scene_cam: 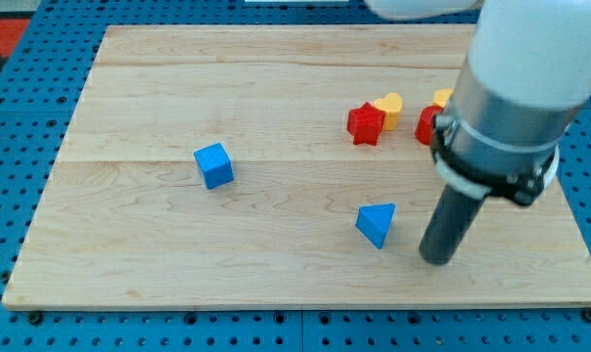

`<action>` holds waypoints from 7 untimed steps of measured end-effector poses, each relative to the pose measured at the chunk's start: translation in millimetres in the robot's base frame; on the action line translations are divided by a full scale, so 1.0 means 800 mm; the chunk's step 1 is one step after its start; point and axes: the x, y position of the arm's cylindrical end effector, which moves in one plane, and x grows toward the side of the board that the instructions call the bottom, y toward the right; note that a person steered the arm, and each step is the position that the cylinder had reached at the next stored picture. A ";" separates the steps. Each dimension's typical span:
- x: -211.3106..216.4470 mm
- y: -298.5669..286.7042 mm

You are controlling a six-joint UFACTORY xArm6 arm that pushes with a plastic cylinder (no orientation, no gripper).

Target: Place your arm towards the bottom right of the blue triangle

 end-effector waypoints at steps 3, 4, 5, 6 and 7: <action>-0.132 -0.152; -0.193 -0.202; -0.167 -0.211; -0.072 -0.199; 0.008 -0.120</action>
